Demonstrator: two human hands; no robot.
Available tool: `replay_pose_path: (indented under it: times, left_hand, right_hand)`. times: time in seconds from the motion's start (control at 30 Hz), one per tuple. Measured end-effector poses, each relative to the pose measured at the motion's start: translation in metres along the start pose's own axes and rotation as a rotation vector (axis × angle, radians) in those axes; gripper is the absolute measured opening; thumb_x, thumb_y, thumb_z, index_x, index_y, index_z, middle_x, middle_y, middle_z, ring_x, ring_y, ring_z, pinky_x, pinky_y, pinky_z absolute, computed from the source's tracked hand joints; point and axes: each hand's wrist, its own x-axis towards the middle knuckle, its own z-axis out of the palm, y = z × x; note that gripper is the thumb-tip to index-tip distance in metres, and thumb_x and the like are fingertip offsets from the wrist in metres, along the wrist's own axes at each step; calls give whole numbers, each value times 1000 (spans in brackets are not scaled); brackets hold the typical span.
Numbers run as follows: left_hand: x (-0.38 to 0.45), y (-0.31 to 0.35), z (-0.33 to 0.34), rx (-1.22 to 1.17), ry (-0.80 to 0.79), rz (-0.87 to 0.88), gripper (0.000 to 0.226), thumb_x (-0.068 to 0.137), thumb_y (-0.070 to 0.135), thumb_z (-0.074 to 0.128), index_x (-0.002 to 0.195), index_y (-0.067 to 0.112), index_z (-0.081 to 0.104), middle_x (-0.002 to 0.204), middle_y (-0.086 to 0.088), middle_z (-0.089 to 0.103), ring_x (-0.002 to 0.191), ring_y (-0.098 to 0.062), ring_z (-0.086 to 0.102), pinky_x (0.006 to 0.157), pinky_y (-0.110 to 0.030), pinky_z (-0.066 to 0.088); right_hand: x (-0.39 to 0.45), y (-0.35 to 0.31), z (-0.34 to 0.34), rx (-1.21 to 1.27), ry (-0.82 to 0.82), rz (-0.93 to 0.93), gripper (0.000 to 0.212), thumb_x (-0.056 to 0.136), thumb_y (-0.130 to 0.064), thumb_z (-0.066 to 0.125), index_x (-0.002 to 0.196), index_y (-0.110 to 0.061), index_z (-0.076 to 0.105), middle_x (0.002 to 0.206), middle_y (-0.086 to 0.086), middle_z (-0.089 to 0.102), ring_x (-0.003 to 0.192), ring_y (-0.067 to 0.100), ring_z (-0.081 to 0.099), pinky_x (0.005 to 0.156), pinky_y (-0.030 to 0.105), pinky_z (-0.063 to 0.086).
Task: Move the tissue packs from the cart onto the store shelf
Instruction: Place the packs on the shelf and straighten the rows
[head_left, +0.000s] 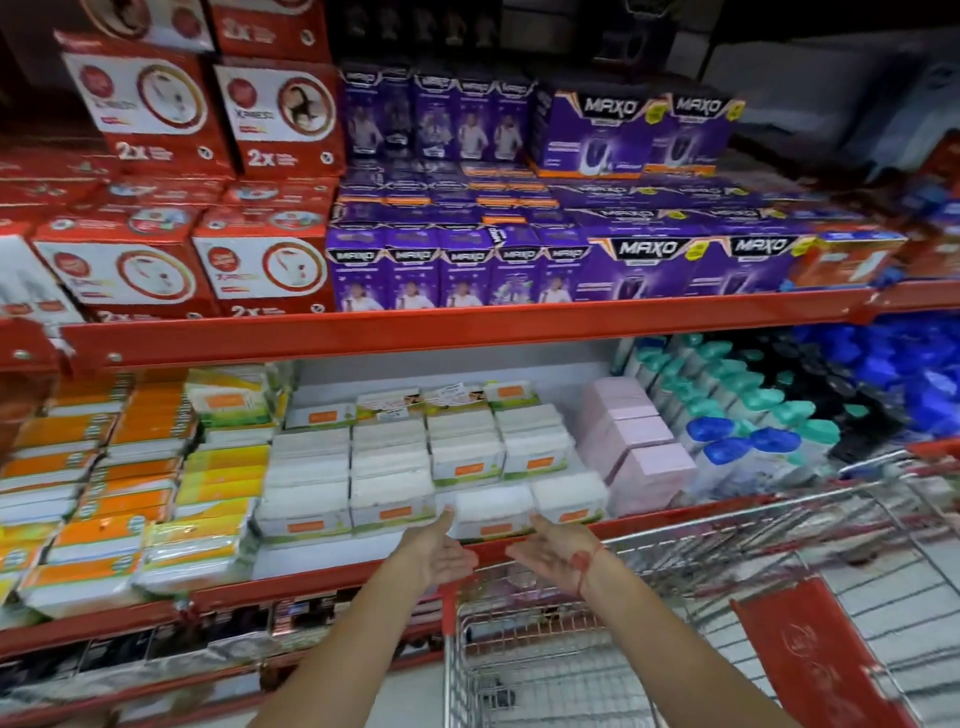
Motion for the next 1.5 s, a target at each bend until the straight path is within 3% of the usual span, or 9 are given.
replay_pose_path:
  times: [0.07, 0.23, 0.47, 0.63, 0.87, 1.0, 1.17, 1.3, 1.5]
  left_hand:
    - [5, -4, 19, -30, -13, -18, 75, 90, 40, 56, 131, -19, 33, 131, -38, 49, 117, -42, 56, 77, -42, 53]
    - [17, -4, 53, -179, 9, -11, 69, 94, 34, 51, 140, -9, 24, 133, -40, 45, 120, -44, 52, 97, -46, 46]
    - [27, 15, 55, -361, 99, 34, 50, 98, 17, 44, 143, 3, 27, 146, -37, 27, 127, -46, 45, 110, -51, 36]
    - [34, 29, 58, -399, 140, 56, 50, 100, 16, 40, 145, 4, 24, 152, -30, 18, 131, -43, 41, 113, -48, 33]
    - [38, 35, 59, -366, 187, 76, 50, 99, 17, 43, 144, 2, 26, 149, -31, 26, 123, -44, 50, 105, -49, 43]
    - [34, 35, 56, -318, 155, 59, 51, 97, 20, 47, 140, -2, 30, 142, -32, 39, 114, -42, 57, 84, -43, 56]
    - [14, 35, 28, 168, 110, 146, 44, 91, 27, 59, 109, -13, 61, 82, -19, 73, 68, -26, 73, 62, -31, 62]
    - [-2, 46, -17, 759, 356, 716, 40, 93, 37, 53, 77, 5, 73, 58, -3, 72, 48, -12, 67, 59, -35, 62]
    - [13, 70, -127, 1733, 594, 1081, 85, 84, 70, 31, 142, 8, 34, 147, -9, 42, 136, -25, 39, 114, -38, 14]
  right_hand:
    - [9, -10, -23, 4, 83, -41, 46, 95, -14, 55, 126, 16, 41, 127, 38, 51, 102, 44, 61, 36, 26, 56]
    - [31, -40, -62, 54, 221, -119, 33, 94, -13, 57, 115, 11, 48, 114, 33, 57, 68, 28, 60, 44, 26, 59]
    - [51, -55, -49, 34, 90, -75, 40, 96, -7, 51, 131, 7, 38, 127, 23, 49, 122, 38, 53, 53, 30, 62]
    - [59, -67, -32, 12, 130, -45, 26, 94, -9, 55, 114, 8, 52, 103, 25, 61, 54, 26, 66, 32, 27, 54]
    - [62, -72, -23, 34, 84, -55, 32, 96, -6, 52, 121, 13, 50, 122, 32, 59, 110, 41, 61, 74, 42, 58]
    - [62, -72, -26, -68, 108, -71, 30, 96, -14, 53, 110, 12, 55, 88, 24, 66, 85, 36, 68, 62, 41, 60]
    - [46, -66, -19, -921, 258, -318, 48, 95, -40, 47, 89, 4, 67, 79, 18, 76, 65, 29, 74, 70, 41, 63]
    - [16, -61, 22, -1459, 413, -1017, 44, 98, -36, 44, 81, -4, 69, 79, 17, 75, 73, 32, 70, 61, 34, 54]
    - [22, -42, 101, -1761, -266, -1051, 84, 89, -52, 51, 150, -10, 11, 159, 11, 13, 148, 23, 11, 122, 37, 15]
